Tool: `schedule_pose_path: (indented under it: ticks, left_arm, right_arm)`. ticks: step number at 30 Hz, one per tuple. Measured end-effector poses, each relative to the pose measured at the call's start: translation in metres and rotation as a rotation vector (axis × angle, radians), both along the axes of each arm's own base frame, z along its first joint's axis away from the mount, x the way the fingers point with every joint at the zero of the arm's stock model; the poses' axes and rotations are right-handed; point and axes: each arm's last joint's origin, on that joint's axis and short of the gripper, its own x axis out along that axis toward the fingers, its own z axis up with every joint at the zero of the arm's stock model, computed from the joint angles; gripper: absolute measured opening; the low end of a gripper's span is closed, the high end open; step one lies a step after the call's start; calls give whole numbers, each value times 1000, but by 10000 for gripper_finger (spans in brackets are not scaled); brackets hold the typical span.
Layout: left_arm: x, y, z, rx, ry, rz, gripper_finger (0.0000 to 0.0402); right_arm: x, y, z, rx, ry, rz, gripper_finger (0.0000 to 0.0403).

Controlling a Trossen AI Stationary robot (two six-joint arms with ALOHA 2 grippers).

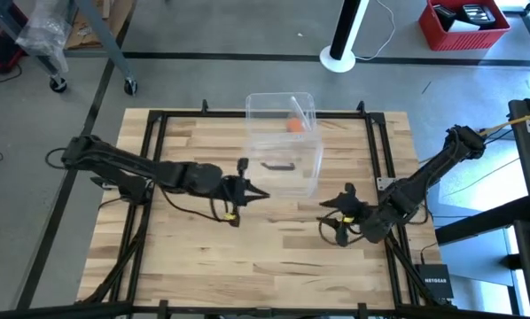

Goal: Roll bandage
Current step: Close the transparent bin

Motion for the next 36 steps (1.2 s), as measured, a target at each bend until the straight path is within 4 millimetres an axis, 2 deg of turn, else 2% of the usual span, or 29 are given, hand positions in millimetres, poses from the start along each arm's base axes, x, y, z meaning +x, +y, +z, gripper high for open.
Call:
schedule_pose_path:
  ticks: [3, 7, 14, 18, 20, 28, 36]
  left_arm:
    - [-6, 0, 14, -2, -75, -10, 1]
    - [-9, -4, 18, -8, -101, -24, 0]
    - [-13, -20, 23, -24, -151, -79, 0]
    - [-15, -30, 27, -36, -190, -110, 0]
    - [-15, -33, 28, -39, -201, -120, 0]
    - [-16, -37, 30, -46, -221, -133, 0]
    - [-16, -37, 30, -41, -220, -134, 0]
  right_arm:
    - [8, -1, -11, -159, 5, -60, 225]
    - [19, -3, -25, -289, -104, -156, 225]
    - [35, -35, -39, -292, -387, -117, 225]
    - [41, -49, -27, -298, -610, -29, 225]
    - [48, -52, -20, -329, -665, -3, 225]
    - [85, -50, 3, -459, -695, 28, 225]
    - [105, -42, 20, -530, -729, 52, 224]
